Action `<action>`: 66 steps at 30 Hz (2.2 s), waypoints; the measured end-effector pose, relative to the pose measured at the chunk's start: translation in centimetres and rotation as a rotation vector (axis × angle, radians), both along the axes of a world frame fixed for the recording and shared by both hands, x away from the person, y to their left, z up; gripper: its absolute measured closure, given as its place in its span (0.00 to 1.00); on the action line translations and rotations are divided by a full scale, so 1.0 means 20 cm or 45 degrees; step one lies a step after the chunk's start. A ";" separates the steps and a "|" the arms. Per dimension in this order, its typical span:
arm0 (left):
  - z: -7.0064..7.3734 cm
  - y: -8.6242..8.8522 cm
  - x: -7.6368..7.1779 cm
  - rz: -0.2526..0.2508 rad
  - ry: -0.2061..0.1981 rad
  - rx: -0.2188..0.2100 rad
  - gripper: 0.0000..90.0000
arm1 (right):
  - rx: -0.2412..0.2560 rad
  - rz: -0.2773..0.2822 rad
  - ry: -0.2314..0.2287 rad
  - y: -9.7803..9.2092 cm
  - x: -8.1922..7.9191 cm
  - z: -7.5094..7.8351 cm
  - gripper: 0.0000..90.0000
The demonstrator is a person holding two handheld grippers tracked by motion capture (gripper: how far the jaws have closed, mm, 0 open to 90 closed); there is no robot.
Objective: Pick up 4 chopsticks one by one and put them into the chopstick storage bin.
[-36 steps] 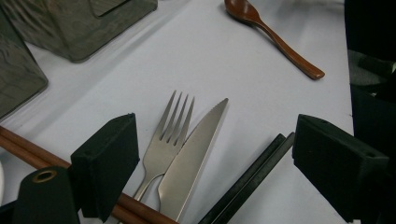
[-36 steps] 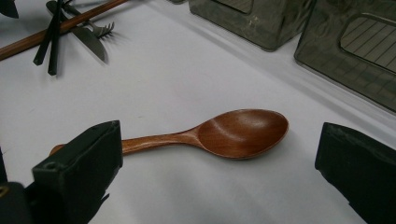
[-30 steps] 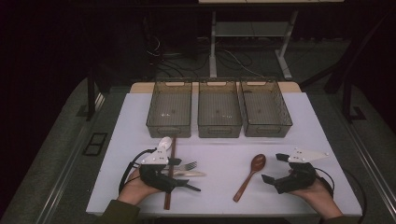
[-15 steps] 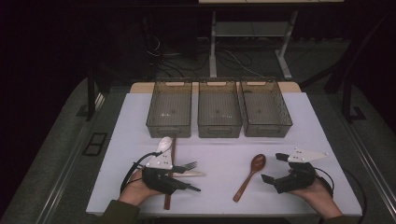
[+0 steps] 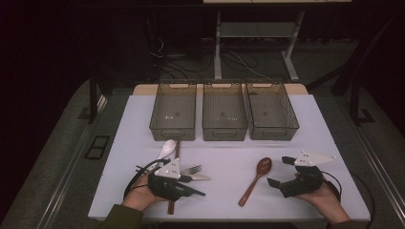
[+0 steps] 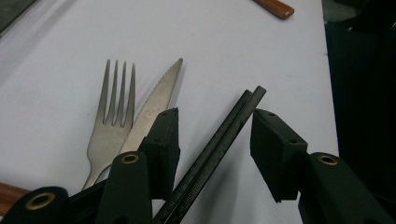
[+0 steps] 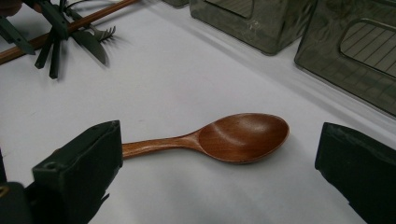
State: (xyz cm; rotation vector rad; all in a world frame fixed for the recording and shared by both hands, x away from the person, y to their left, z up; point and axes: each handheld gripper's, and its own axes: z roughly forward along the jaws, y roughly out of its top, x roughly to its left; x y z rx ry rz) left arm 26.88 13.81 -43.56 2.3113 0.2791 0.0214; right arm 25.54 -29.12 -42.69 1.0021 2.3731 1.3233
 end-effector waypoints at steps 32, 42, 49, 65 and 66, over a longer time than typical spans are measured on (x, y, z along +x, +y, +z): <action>-0.03 -0.02 0.02 -0.066 -0.044 0.129 0.72 | -0.003 0.000 0.010 0.00 0.00 0.00 0.01; -0.02 -0.03 0.03 -0.077 -0.049 0.142 0.79 | -0.001 0.001 0.013 0.00 0.00 0.00 0.01; -0.03 -0.03 0.04 -0.078 -0.046 0.135 0.82 | 0.000 0.003 0.016 0.00 0.00 0.00 0.01; -0.02 -0.04 0.07 -0.068 -0.041 0.140 0.89 | -0.006 0.004 0.019 0.00 0.01 -0.01 0.01; -0.02 -0.04 0.07 -0.068 -0.041 0.141 0.90 | -0.007 0.005 0.022 0.00 0.00 -0.01 0.01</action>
